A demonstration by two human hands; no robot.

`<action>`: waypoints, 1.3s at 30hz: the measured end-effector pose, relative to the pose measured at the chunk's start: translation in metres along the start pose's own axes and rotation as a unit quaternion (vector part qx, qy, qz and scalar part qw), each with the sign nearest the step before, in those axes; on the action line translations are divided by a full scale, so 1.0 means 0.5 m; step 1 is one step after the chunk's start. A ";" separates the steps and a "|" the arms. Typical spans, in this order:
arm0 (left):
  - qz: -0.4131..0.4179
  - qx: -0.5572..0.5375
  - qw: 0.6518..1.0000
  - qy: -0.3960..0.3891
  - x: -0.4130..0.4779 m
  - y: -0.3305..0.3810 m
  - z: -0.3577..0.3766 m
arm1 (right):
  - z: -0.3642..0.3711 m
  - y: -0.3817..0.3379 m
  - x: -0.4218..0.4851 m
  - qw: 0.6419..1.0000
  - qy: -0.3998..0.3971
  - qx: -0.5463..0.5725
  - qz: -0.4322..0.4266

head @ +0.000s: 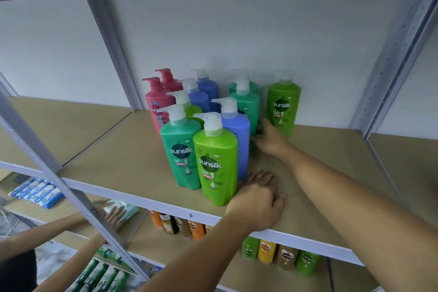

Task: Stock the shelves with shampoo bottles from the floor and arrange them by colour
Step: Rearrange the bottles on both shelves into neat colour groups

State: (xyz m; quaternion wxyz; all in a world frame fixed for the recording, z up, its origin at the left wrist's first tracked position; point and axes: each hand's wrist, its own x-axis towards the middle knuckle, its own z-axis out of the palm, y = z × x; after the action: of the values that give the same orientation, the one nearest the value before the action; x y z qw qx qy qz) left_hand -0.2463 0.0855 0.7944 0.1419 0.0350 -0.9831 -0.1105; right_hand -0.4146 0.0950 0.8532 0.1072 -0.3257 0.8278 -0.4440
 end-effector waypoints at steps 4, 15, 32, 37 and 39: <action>-0.001 0.006 1.000 -0.003 0.003 -0.003 0.007 | -0.027 0.050 -0.061 0.997 -0.025 -0.067 0.007; -0.017 0.023 1.000 0.009 -0.002 0.004 0.003 | -0.084 0.156 -0.265 0.939 -0.026 -0.337 -0.072; 0.060 -0.088 0.994 -0.028 -0.088 -0.027 -0.048 | -0.055 0.126 -0.343 0.939 -0.063 -0.329 -0.080; 0.086 -0.123 0.987 -0.052 -0.168 -0.082 -0.080 | -0.020 0.102 -0.338 0.953 -0.072 -0.278 -0.099; 0.080 -0.131 0.987 -0.035 -0.196 -0.103 -0.091 | 0.004 0.083 -0.338 0.962 -0.068 -0.242 -0.105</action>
State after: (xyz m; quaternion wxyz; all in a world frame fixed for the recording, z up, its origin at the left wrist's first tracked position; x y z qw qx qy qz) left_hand -0.1374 0.0359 0.7985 0.1188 -0.0667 -0.9641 -0.2280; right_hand -0.3028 0.2172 0.7999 0.0341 -0.4567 0.8624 -0.2157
